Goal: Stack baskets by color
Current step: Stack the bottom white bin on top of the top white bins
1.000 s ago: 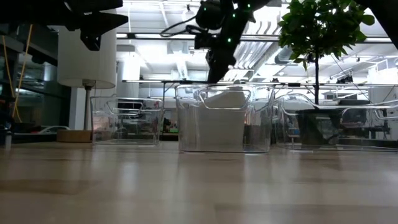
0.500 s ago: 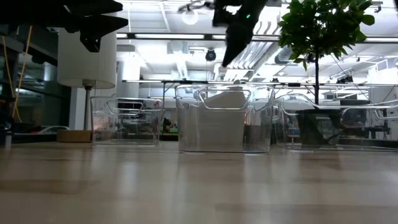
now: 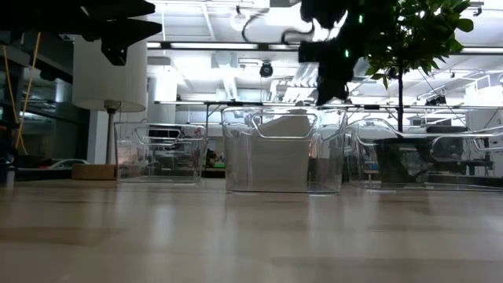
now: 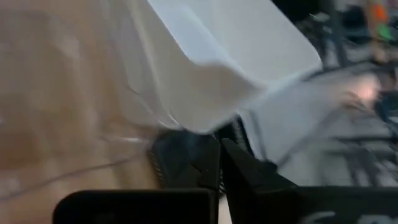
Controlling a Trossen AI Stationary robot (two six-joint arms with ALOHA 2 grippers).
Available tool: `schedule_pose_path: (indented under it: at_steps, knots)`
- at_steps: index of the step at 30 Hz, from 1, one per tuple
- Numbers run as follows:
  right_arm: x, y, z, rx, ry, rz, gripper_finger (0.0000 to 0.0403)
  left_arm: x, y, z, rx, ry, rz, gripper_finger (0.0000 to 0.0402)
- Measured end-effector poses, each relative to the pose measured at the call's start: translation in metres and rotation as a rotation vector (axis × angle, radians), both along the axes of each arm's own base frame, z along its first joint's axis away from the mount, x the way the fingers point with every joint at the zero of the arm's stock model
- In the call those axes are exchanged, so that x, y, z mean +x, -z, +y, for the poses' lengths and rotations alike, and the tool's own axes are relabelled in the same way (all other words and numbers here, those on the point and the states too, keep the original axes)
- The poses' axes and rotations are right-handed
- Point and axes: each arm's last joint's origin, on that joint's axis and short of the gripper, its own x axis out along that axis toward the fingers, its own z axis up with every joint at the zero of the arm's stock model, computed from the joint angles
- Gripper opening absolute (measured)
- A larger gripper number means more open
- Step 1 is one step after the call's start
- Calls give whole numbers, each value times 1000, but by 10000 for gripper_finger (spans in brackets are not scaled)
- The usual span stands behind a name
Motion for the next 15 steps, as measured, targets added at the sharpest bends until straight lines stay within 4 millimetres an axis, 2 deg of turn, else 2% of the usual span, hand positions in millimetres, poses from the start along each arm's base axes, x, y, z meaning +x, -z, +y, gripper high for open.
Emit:
schedule_pose_path:
  at_steps: [4, 11, 15]
  knots:
    - [-2, 22, -10, -73, 68, 18, 1, 0, 0, 0, 0, 0, 0, 172]
    - [5, 17, -33, -100, 106, -149, 0, 0, 0, 0, -9, -2, -5, 172]
    - [3, 22, -45, 2, 101, -193, 0, 0, 0, 0, -9, -2, -5, 172]
